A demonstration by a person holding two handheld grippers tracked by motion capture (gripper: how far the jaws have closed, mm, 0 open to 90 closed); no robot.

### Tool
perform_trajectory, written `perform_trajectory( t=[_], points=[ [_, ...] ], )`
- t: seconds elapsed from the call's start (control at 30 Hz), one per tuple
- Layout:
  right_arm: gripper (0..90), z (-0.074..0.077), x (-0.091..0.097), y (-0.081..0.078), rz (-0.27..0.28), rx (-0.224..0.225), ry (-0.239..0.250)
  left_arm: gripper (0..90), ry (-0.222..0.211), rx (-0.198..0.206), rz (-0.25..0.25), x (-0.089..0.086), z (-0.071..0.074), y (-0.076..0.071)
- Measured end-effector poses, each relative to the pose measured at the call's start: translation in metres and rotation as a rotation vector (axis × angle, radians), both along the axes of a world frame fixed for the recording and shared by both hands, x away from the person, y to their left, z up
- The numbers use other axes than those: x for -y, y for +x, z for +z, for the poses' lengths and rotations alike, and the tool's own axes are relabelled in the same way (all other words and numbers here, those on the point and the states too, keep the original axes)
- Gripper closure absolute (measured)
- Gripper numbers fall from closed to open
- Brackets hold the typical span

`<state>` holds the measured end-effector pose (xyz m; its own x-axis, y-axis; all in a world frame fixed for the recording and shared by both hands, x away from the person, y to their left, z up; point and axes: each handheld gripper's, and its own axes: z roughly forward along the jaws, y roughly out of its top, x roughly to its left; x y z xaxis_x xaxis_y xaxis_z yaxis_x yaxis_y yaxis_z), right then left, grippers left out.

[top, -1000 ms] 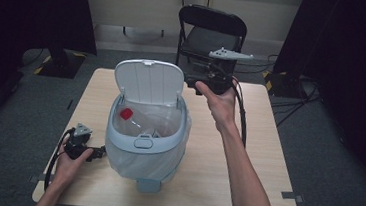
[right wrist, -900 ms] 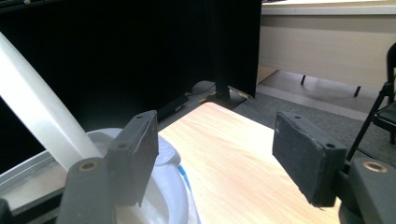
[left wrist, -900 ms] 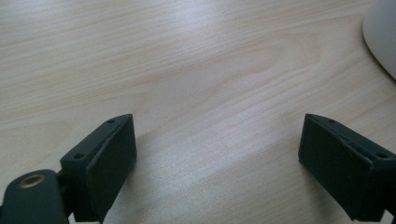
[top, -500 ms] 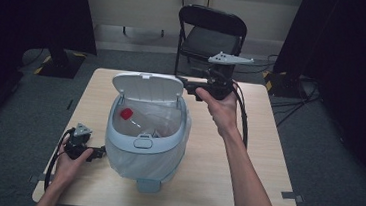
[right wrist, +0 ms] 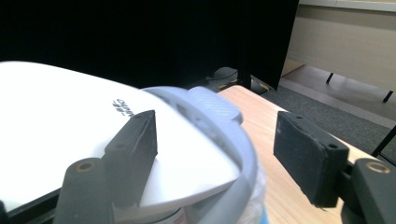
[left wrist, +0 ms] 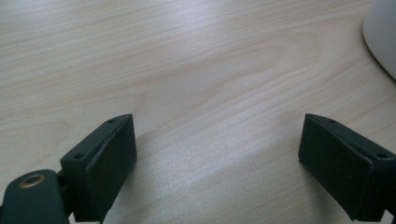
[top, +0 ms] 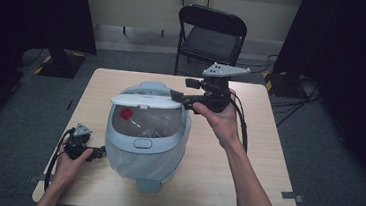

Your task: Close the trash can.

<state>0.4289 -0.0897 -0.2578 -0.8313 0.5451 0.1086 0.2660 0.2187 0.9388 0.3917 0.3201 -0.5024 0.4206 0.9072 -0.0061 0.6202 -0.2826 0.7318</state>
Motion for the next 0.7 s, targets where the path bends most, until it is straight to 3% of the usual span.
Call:
perform_trajectory(
  t=[0.33,0.53,0.7],
  points=[
    [28.9,-0.014,-0.012,-0.014,0.063,-0.053,-0.006,10.8,0.001,0.001,0.001,0.0,0.0,0.0],
    [27.1,-0.016,-0.025,-0.028,0.101,-0.044,-0.034,10.8,0.0,0.0,0.001,0.0,0.0,0.0],
    [24.7,-0.019,-0.034,-0.043,0.087,-0.004,-0.052,10.9,0.0,0.0,0.001,0.0,0.0,0.0]
  ],
)
